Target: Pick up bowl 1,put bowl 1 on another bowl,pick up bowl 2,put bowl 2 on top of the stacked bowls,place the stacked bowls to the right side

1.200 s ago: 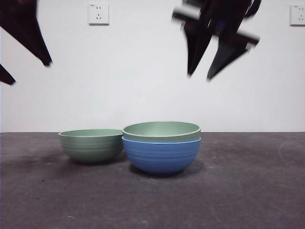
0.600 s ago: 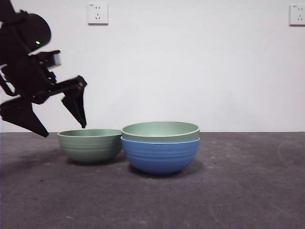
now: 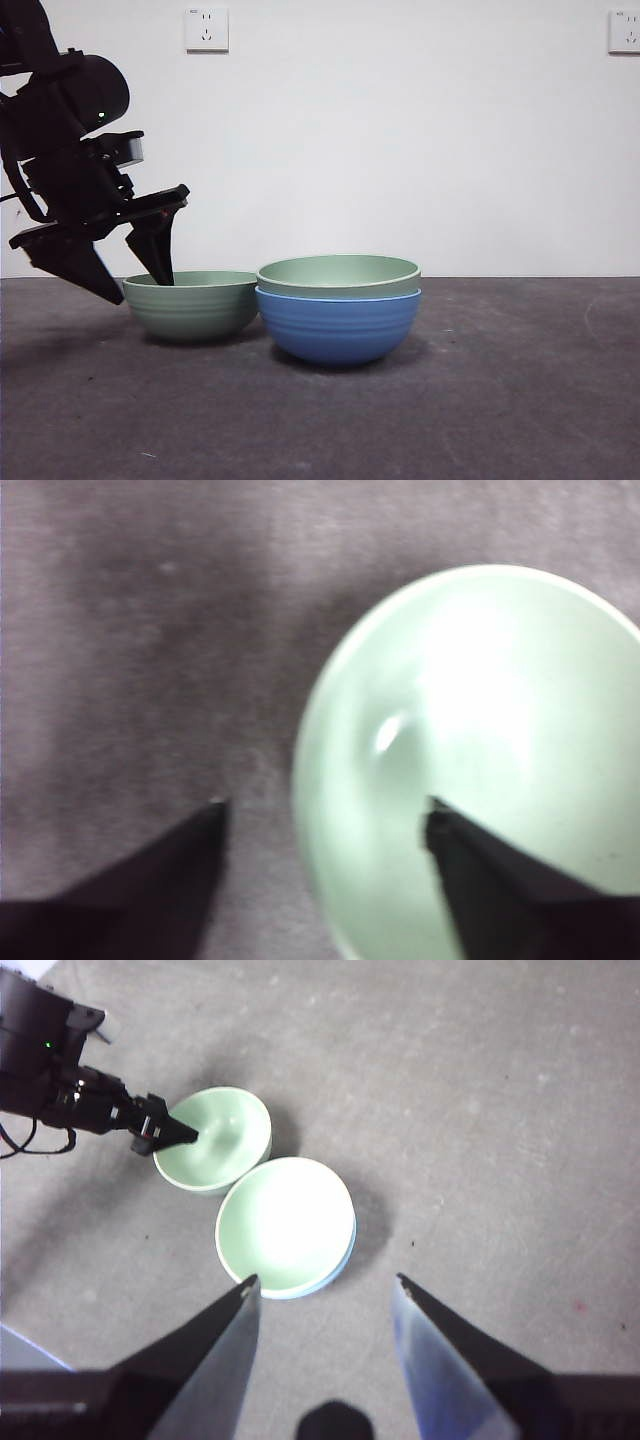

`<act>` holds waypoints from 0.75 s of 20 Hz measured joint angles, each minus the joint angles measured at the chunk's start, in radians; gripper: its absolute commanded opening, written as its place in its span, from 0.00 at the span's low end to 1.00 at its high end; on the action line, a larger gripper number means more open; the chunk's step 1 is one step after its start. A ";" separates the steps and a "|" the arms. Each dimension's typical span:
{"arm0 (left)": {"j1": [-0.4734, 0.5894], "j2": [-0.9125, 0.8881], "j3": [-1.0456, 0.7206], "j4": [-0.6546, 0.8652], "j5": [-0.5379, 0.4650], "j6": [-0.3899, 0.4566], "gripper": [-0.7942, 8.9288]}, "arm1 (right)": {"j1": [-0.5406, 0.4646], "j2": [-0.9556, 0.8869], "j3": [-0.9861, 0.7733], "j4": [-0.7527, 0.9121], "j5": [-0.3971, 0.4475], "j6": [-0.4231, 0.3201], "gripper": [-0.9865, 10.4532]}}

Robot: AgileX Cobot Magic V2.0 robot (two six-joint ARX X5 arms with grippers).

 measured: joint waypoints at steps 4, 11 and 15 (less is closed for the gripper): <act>-0.005 0.000 0.000 0.000 0.001 -0.024 0.10 | 0.000 0.000 0.000 -0.014 0.000 0.000 0.28; -0.005 -0.013 0.000 -0.005 0.000 -0.037 0.07 | 0.000 0.000 0.000 -0.037 0.000 0.004 0.28; -0.006 -0.115 0.000 -0.025 0.000 -0.037 0.07 | 0.000 0.000 0.000 -0.051 0.000 0.004 0.28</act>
